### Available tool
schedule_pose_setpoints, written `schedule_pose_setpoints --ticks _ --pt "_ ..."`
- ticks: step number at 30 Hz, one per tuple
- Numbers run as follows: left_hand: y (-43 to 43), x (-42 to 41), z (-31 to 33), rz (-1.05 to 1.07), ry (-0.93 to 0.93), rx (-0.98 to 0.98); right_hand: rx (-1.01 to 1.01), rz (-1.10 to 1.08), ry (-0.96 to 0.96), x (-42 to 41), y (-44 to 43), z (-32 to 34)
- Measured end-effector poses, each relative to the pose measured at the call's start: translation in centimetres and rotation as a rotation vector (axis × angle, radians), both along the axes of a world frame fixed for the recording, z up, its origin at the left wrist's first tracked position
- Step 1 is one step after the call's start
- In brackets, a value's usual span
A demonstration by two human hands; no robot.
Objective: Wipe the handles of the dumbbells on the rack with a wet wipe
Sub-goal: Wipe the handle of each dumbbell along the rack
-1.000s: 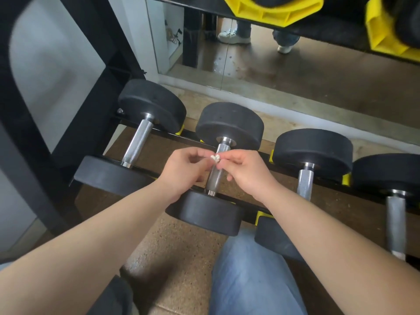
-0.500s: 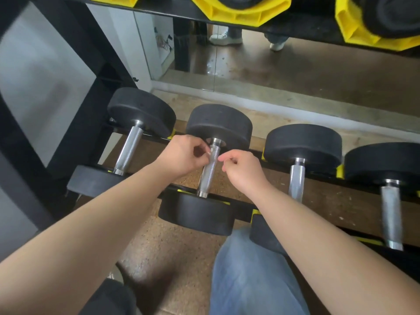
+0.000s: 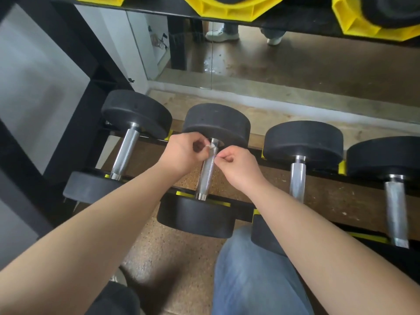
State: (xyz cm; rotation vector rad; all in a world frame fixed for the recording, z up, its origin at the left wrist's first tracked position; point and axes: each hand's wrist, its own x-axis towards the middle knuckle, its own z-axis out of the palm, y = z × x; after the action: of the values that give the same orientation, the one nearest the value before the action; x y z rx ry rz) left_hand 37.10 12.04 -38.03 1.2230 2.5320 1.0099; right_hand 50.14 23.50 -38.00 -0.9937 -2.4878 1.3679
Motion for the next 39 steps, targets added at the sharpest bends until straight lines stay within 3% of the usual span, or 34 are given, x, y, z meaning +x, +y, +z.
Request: schedule_pose_setpoints --ticks 7,9,14,17,20,22,25,27,29,31,33,37,39 --pt "-5.4 -0.5 0.3 -0.379 -0.297 -0.372 -0.062 -0.025 0.002 -0.5 0.0 -0.7" --pt "-4.7 -0.5 0.4 -0.359 -0.317 -0.404 -0.087 -0.033 0.012 -0.6 0.0 -0.9" --pt "-3.5 0.2 -0.1 -0.087 -0.347 -0.213 -0.06 0.004 -0.006 -0.7 0.3 -0.6" --pt "-4.2 -0.1 0.3 -0.262 -0.43 -0.373 -0.069 -0.005 -0.006 -0.7 0.2 -0.8" --pt "-4.6 -0.5 0.4 -0.343 -0.376 -0.499 -0.087 -0.009 -0.019 -0.5 -0.1 -1.0" --pt "-4.2 -0.6 0.0 -0.227 -0.402 -0.406 -0.095 -0.018 -0.023 -0.5 -0.2 -1.1" --pt "-2.8 -0.7 -0.6 0.026 -0.669 -0.046 -0.09 -0.019 -0.025 -0.6 -0.2 -1.1" --pt "-2.4 -0.7 -1.1 0.045 -0.747 0.033 -0.081 -0.01 -0.029 -0.6 -0.1 -1.1" --pt "-3.0 -0.7 -1.5 -0.036 -0.717 -0.092 -0.089 -0.01 -0.025 -0.5 -0.1 -1.1" --pt "-4.0 -0.6 -1.6 -0.179 -0.591 -0.376 -0.091 -0.011 -0.03 -0.5 -0.2 -1.0" --pt "-4.2 -0.6 -1.6 -0.231 -0.591 -0.471 -0.092 -0.003 -0.037 -0.5 -0.1 -1.0" --pt "-1.9 -0.7 -2.1 -0.044 -1.003 -0.072 -0.099 0.008 -0.032 -0.6 0.2 -0.7" --pt "-0.5 -1.3 -2.3 0.018 -1.042 0.093 -0.082 0.01 -0.034 -0.6 0.4 -0.5"
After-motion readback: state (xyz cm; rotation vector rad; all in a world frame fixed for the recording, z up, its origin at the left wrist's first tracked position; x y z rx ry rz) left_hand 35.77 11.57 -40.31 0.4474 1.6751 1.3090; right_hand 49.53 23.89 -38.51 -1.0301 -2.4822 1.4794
